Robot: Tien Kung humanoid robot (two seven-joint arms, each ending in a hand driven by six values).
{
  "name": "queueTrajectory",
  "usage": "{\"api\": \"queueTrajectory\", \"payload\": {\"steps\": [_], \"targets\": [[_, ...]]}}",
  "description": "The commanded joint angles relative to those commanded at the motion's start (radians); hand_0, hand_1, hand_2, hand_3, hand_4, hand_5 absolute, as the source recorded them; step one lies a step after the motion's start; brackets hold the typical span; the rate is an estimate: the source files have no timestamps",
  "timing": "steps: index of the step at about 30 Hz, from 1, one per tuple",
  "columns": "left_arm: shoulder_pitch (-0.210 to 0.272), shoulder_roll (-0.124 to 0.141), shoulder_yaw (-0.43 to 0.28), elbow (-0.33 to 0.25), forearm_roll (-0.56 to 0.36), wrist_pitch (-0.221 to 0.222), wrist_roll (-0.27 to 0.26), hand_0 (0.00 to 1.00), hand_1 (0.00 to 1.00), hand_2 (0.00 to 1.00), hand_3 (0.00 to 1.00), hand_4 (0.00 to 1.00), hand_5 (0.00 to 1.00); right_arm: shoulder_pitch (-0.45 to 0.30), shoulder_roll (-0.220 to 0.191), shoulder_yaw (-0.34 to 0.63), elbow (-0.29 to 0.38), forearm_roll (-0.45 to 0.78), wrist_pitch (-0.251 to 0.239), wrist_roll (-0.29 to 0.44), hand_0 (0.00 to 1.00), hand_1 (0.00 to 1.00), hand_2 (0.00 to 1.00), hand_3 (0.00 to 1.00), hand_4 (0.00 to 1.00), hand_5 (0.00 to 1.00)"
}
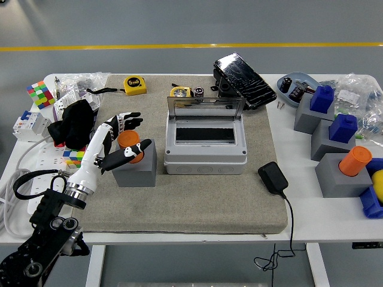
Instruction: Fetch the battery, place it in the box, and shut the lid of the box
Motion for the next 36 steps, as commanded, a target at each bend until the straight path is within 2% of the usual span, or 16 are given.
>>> {"api": "queueTrajectory", "payload": {"steps": [3, 4, 9, 10, 15, 16, 21, 22, 27, 28, 33, 34, 36], "targets": [[-0.007, -0.001, 0.012, 0.014, -0.002, 0.007, -0.007, 0.674, 0.662, 0.642, 0.726, 0.998, 0.186, 0.001, 0.000, -0.002, 0.000, 0.000, 0.000, 0.000, 0.642, 0.648, 0.658, 0.577, 0.975, 0.580], [-0.010, -0.001, 0.020, 0.021, -0.009, 0.011, -0.013, 0.560, 0.577, 0.524, 0.663, 0.998, 0.104, 0.002, -0.001, -0.002, 0.000, 0.001, 0.000, 0.000, 0.639, 0.648, 0.658, 0.577, 0.975, 0.580], [-0.020, -0.006, 0.053, 0.053, -0.047, 0.026, -0.046, 0.560, 0.577, 0.524, 0.663, 0.998, 0.104, 0.002, -0.001, 0.001, 0.000, -0.002, 0.000, -0.001, 0.639, 0.648, 0.658, 0.577, 0.975, 0.580], [-0.022, -0.008, 0.057, 0.057, -0.054, 0.028, -0.051, 0.421, 0.486, 0.467, 0.572, 0.998, 0.045, 0.001, -0.001, 0.000, 0.000, -0.001, 0.000, -0.001, 0.644, 0.648, 0.658, 0.578, 0.975, 0.580], [-0.037, -0.023, 0.083, 0.087, -0.105, 0.042, -0.091, 0.421, 0.486, 0.467, 0.572, 0.998, 0.045, -0.001, -0.001, 0.002, 0.000, -0.003, 0.000, -0.002, 0.644, 0.648, 0.658, 0.578, 0.975, 0.580], [-0.042, -0.027, 0.090, 0.095, -0.120, 0.046, -0.102, 0.308, 0.393, 0.414, 0.489, 0.998, 0.005, -0.001, 0.000, 0.001, 0.000, -0.002, 0.000, -0.001, 0.640, 0.650, 0.658, 0.576, 0.975, 0.579], [-0.069, -0.040, 0.117, 0.137, -0.181, 0.061, -0.144, 0.308, 0.393, 0.414, 0.489, 0.998, 0.005, -0.001, 0.001, -0.002, 0.000, 0.001, 0.000, -0.001, 0.640, 0.650, 0.658, 0.576, 0.975, 0.579], [-0.074, -0.043, 0.122, 0.145, -0.195, 0.064, -0.154, 0.219, 0.320, 0.367, 0.452, 0.998, 0.002, -0.002, 0.001, -0.002, 0.000, 0.001, 0.000, -0.001, 0.641, 0.648, 0.658, 0.577, 0.975, 0.579], [-0.095, -0.065, 0.139, 0.182, -0.260, 0.079, -0.198, 0.219, 0.320, 0.367, 0.452, 0.998, 0.002, 0.000, 0.000, -0.001, 0.000, 0.003, 0.000, -0.002, 0.641, 0.648, 0.658, 0.577, 0.975, 0.579], [-0.098, -0.068, 0.142, 0.187, -0.267, 0.082, -0.206, 0.143, 0.194, 0.256, 0.361, 0.998, 0.002, 0.000, 0.000, -0.001, 0.000, 0.003, 0.000, -0.002, 0.640, 0.649, 0.658, 0.578, 0.975, 0.579], [-0.115, -0.085, 0.152, 0.225, -0.308, 0.093, -0.207, 0.143, 0.194, 0.256, 0.361, 0.998, 0.002, 0.000, 0.000, -0.002, 0.000, 0.004, -0.001, -0.003, 0.640, 0.649, 0.658, 0.578, 0.975, 0.579], [-0.117, -0.087, 0.153, 0.230, -0.312, 0.094, -0.207, 0.082, 0.072, 0.135, 0.224, 0.998, 0.002, 0.000, 0.000, -0.003, 0.000, 0.005, -0.001, -0.003, 0.642, 0.648, 0.658, 0.577, 0.975, 0.579], [-0.121, -0.087, 0.155, 0.238, -0.325, 0.099, -0.207, 0.082, 0.072, 0.135, 0.224, 0.998, 0.002, 0.000, 0.001, -0.003, 0.000, 0.004, 0.000, -0.003, 0.642, 0.648, 0.658, 0.577, 0.975, 0.579]]}}
